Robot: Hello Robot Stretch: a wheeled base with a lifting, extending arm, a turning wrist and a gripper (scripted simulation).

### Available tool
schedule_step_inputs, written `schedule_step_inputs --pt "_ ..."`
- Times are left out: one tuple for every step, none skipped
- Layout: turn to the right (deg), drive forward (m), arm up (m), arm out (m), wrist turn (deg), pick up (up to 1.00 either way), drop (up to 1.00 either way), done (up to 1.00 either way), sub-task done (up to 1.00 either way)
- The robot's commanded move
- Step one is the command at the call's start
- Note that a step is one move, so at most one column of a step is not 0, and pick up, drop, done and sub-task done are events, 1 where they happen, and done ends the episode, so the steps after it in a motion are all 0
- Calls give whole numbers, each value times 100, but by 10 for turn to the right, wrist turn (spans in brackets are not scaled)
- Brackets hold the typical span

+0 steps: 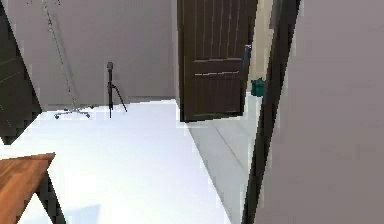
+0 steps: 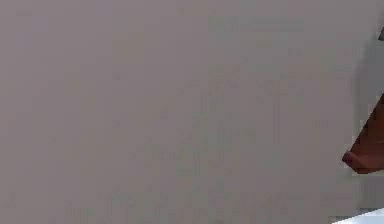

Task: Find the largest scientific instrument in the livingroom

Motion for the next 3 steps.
schedule_step_inputs --pt "-120 0 0 0 0 0 0 0 0" --pt "0 100 0 0 0 0 0 0 0" --pt "0 35 0 0 0 0 0 0 0"
